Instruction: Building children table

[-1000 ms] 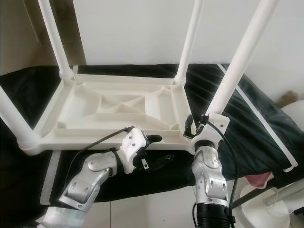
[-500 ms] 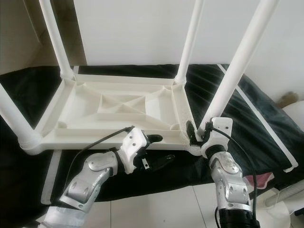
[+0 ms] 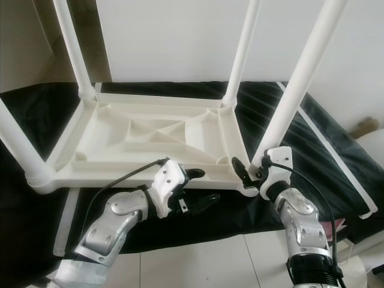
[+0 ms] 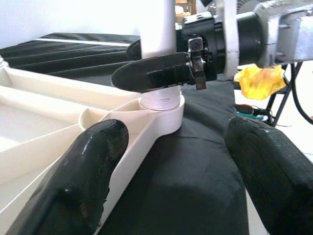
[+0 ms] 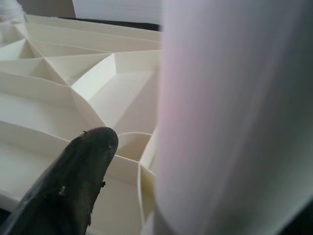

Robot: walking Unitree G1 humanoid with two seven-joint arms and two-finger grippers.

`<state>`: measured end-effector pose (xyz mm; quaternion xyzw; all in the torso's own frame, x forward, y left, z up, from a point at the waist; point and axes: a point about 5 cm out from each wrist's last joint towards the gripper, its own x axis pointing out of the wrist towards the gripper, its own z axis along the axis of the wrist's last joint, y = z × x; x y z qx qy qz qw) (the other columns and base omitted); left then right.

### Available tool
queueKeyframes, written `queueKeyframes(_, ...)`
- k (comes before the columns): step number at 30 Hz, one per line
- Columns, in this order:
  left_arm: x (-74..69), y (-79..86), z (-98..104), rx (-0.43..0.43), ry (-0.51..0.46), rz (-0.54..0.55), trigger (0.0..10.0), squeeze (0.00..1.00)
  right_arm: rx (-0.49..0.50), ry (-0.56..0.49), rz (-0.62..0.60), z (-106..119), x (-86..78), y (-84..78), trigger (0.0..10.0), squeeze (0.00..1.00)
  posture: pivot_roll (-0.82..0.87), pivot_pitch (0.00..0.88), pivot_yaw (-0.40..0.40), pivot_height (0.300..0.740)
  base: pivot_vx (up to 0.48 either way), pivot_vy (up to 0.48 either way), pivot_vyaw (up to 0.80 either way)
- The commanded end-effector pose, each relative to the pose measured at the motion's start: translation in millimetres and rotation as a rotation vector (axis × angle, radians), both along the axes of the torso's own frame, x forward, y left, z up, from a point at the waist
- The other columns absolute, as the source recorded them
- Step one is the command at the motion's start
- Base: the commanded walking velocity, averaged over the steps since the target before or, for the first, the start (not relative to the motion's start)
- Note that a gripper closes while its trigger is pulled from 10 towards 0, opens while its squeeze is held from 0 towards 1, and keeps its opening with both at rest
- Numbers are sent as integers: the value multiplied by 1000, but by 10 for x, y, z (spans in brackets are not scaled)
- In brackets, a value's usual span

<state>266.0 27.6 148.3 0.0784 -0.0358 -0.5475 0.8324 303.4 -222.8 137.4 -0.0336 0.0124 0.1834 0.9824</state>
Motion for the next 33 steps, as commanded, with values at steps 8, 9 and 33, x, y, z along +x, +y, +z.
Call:
queueKeyframes(8,-8,-27,-41,38,-9,29,10000,0,-72,24,104,-55,88,-7,0,0,88,0,-78,740,0,0,0)
queueKeyframes(9,-8,-27,-41,38,-9,29,10000,0,-72,24,104,-55,88,-7,0,0,88,0,-78,740,0,0,0)
queueKeyframes(33,-47,-41,-64,41,-1,13,10000,0,139,78,-472,-168,32,-16,10000,0,76,0,-66,740,0,0,0)
